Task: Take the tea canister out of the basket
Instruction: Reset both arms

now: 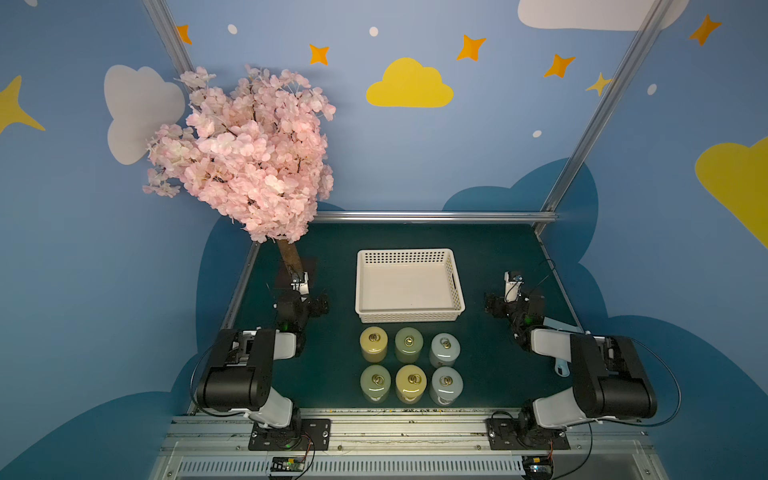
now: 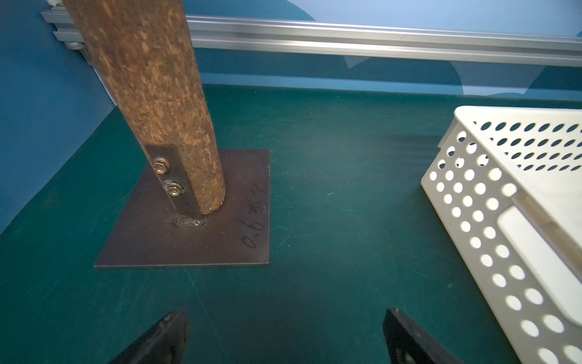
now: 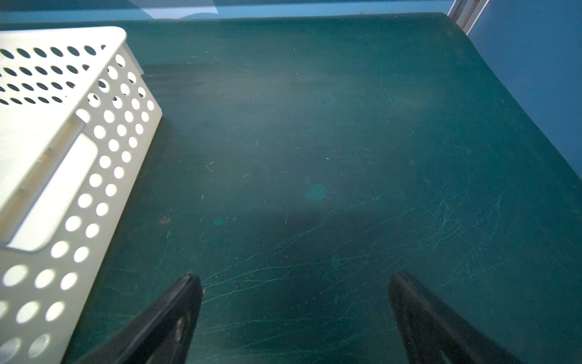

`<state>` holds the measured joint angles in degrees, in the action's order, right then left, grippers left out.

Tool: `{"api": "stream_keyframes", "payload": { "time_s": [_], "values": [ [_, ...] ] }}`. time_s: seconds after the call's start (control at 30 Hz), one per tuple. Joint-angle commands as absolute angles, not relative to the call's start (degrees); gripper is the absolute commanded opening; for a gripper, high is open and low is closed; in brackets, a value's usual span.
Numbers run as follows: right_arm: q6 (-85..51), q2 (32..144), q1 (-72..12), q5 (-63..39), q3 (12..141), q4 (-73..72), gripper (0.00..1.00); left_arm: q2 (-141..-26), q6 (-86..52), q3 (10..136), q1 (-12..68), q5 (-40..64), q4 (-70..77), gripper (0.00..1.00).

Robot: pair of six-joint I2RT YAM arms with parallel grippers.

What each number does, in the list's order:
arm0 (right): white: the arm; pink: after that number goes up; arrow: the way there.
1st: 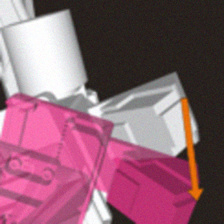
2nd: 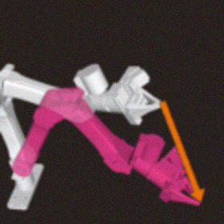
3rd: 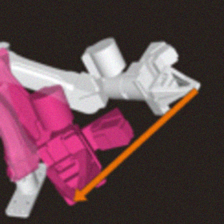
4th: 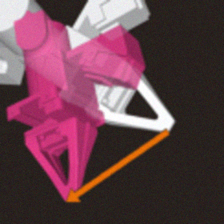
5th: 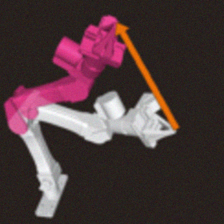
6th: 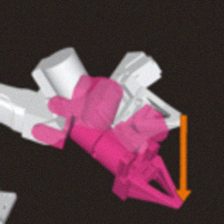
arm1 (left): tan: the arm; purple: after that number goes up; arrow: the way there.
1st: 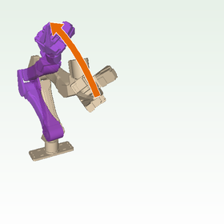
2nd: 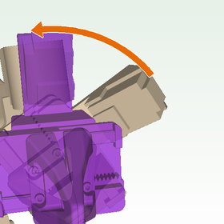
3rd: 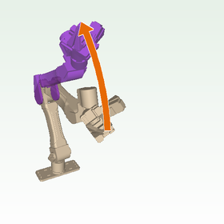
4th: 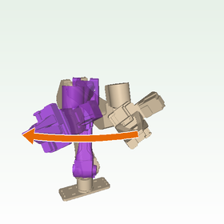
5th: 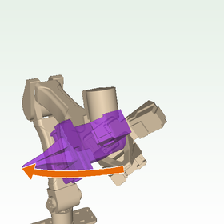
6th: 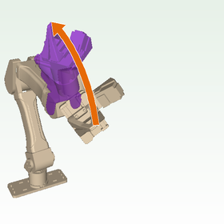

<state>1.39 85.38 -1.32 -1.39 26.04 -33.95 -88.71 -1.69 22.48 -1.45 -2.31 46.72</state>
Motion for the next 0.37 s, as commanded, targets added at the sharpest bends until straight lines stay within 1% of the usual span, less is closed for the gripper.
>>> {"api": "stream_keyframes", "payload": {
  "time_s": [0.0, 0.33],
  "values": [
    [1.72, 84.59, -1.72, -1.19, 27.03, -34.01, 0.99, -88.06, -1.21, 22.85, -1.38, -2.08, 46.56, 1.0],
    [1.72, 84.48, -1.76, -1.05, 26.99, -34.16, 0.98, -88.02, -0.27, 23.39, -1.58, 0.37, 45.29, 1.0]
  ]
}}
